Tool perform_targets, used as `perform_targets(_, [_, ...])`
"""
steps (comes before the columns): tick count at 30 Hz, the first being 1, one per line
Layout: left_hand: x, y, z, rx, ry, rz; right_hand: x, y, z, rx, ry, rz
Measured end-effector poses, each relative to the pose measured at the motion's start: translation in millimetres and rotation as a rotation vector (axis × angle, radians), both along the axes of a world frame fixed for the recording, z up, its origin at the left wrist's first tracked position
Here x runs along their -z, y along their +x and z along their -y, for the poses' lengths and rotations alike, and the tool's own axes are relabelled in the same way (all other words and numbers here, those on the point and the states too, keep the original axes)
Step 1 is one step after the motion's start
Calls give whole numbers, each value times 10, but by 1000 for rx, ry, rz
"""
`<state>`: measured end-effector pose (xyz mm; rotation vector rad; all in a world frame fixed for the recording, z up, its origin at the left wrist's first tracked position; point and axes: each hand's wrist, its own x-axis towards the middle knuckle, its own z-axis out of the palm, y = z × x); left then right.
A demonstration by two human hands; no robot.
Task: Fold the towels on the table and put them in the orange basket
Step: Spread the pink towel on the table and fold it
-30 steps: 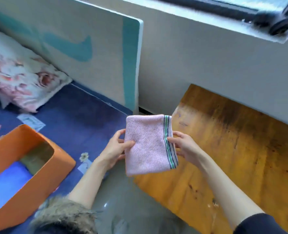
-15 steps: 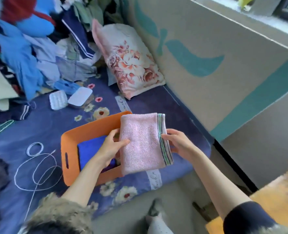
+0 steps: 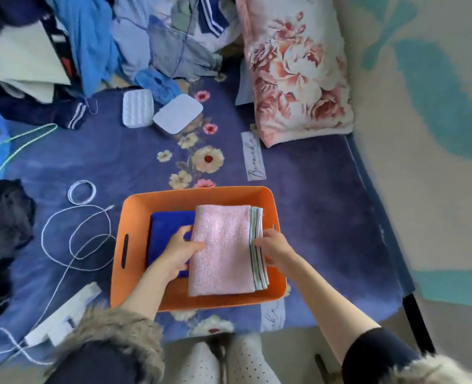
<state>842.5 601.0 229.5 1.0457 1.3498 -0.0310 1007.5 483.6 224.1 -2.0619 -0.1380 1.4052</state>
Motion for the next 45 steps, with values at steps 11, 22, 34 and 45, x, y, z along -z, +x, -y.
perform_targets(11, [1034, 184, -44, 5, -76, -8, 832, 20, -322, -276, -222, 299])
perform_targets(22, [1358, 388, -178, 161, 103, -59, 894, -11, -498, -337, -365, 467])
perform_targets(34, [1390, 309, -128, 1329, 953, -247, 1170, 21, -369, -1271, -364, 958])
perform_targets(45, [1687, 495, -211, 1414, 757, -456, 1579, 142, -483, -1392, -474, 772])
